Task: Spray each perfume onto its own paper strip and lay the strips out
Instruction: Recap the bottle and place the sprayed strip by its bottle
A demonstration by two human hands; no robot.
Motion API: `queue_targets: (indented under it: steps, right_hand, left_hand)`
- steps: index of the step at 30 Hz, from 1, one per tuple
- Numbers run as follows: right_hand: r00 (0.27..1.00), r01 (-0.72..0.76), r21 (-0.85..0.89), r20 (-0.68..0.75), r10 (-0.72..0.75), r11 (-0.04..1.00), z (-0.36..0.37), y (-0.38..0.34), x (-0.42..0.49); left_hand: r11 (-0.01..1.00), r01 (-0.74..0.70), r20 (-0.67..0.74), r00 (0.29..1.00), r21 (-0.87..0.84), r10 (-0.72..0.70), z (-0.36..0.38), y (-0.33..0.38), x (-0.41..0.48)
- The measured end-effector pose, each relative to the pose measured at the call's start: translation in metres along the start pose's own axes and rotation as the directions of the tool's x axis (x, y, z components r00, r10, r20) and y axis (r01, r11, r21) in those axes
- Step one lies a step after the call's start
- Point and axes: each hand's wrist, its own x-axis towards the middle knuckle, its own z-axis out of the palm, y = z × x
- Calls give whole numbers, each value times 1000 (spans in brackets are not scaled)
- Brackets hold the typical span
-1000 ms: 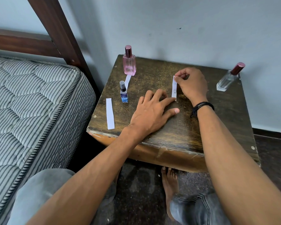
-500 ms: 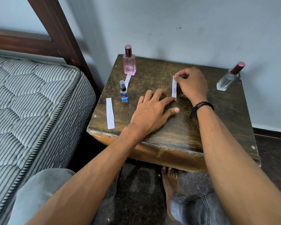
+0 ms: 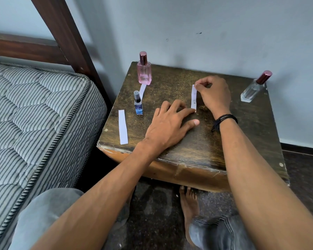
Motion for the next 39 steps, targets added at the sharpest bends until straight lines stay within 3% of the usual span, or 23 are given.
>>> queue_targets:
  steps: [11,19,26,30,33,36,39]
  right_hand:
    - [996,-79,251,-13,85,965,-9,-8,-5]
    - [992,-122,406,11,129,906,-21,-23,-35]
    - [995,-99,350,27,95,932,-33,-33,-68]
    - [998,-5,271,69,-15,963,-27,-44,-93]
    - [988,68,220,119,-96,973,-19,-53,-107]
    - [974,94,168,187,-125,981,-8,-62,-116]
    - [956,87,126,269,-119,988,5,-69,-121]
  left_hand:
    - [999,-10,-34,999,-37,9,-1,-2,0]
    - [999,-36,-150,988,-6,35,-1,-1,-9]
    - [995,-70,-148,986,66,79,-5,2,-39]
    - [991,-108,-134,984,75,117,-14,-5,-57]
    - [991,-119,-213,969,54,128,-21,-9,-72]
    - [996,-64,-332,942,-55,42,-32,-13,-81]
    - [973,50,-443,884,-224,-148,-43,-18,-81]
